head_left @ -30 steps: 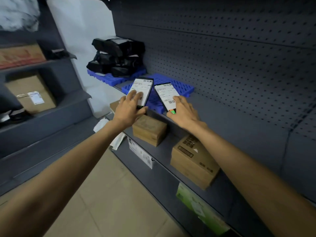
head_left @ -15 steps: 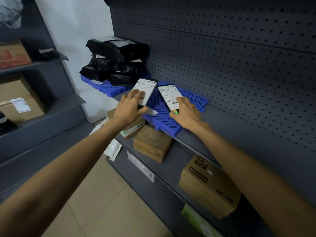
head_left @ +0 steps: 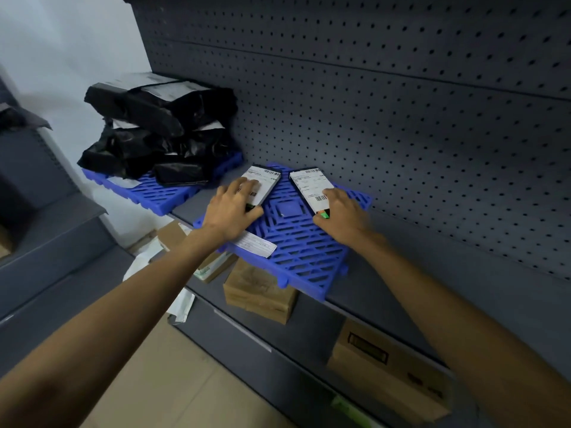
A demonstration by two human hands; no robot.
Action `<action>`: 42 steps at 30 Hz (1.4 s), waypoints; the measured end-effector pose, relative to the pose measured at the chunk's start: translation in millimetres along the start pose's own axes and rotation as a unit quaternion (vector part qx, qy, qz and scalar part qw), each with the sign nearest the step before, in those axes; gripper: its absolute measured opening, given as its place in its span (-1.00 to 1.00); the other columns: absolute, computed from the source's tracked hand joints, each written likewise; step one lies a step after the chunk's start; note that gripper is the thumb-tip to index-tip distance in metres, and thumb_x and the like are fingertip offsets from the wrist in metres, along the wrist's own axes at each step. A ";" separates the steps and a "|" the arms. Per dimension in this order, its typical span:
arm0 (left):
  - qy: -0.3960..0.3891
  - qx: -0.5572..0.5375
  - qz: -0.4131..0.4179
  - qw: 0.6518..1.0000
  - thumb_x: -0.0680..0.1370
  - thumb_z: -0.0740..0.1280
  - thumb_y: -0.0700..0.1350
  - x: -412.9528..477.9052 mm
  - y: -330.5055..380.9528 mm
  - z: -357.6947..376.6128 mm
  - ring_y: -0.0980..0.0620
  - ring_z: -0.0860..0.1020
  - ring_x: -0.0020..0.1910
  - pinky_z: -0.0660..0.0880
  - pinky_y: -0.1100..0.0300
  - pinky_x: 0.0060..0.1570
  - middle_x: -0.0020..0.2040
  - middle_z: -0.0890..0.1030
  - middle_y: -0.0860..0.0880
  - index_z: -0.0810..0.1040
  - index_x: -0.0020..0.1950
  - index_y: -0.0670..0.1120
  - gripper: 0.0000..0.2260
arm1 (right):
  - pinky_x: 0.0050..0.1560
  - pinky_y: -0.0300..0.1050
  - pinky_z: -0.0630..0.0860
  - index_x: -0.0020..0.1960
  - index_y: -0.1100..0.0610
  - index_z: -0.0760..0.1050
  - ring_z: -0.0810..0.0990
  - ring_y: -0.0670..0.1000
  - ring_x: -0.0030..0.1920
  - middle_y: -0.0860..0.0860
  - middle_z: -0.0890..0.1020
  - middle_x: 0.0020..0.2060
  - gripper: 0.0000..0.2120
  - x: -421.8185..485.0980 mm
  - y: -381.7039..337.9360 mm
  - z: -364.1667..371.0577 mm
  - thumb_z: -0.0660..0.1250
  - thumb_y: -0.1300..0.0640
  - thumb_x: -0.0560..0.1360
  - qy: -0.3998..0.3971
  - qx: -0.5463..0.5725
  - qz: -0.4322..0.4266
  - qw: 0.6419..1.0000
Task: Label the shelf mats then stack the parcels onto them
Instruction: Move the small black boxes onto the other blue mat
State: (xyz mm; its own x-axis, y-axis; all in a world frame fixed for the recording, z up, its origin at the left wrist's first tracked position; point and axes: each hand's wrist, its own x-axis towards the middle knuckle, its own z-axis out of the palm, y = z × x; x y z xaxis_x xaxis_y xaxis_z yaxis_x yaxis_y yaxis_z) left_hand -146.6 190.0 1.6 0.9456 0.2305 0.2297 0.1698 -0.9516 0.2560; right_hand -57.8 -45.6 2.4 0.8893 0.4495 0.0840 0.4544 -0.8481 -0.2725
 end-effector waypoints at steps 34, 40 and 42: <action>-0.120 -0.054 0.565 0.814 0.60 0.27 0.00 -161.7 302.7 -3.6 -0.17 0.49 0.29 0.48 -0.13 0.16 0.35 0.50 -0.06 0.49 0.33 0.04 -0.70 | 0.18 0.09 0.46 0.33 0.15 0.39 0.41 0.19 0.34 0.14 0.47 0.26 -0.62 -476.1 48.1 -85.3 0.27 0.07 0.54 0.068 -0.131 0.495 0.856; -0.145 -0.071 0.644 0.748 0.59 0.29 -0.02 -272.4 426.8 15.6 -0.14 0.52 0.22 0.47 -0.06 0.05 0.23 0.54 -0.04 0.52 0.30 0.02 -0.72 | 0.14 0.10 0.46 0.30 0.14 0.39 0.43 0.19 0.32 0.14 0.48 0.27 -0.64 -622.5 89.9 -90.0 0.26 0.06 0.54 0.062 -0.113 0.591 0.797; -0.154 -0.081 0.659 0.732 0.58 0.31 -0.02 -316.3 467.3 21.2 -0.12 0.54 0.20 0.49 -0.04 0.05 0.21 0.55 -0.02 0.53 0.28 0.03 -0.73 | 0.13 0.10 0.46 0.31 0.14 0.39 0.43 0.20 0.31 0.14 0.48 0.28 -0.66 -675.0 102.3 -95.3 0.22 0.05 0.56 0.064 -0.108 0.615 0.779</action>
State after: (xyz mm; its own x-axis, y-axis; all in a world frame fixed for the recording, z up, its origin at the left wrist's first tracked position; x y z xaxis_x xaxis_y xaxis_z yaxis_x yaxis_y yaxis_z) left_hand -360.4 -332.0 28.7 0.2809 -0.9462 0.1606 -0.9574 -0.2645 0.1162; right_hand -606.8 -462.5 9.2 0.6508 -0.7591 -0.0148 -0.7586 -0.6492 -0.0552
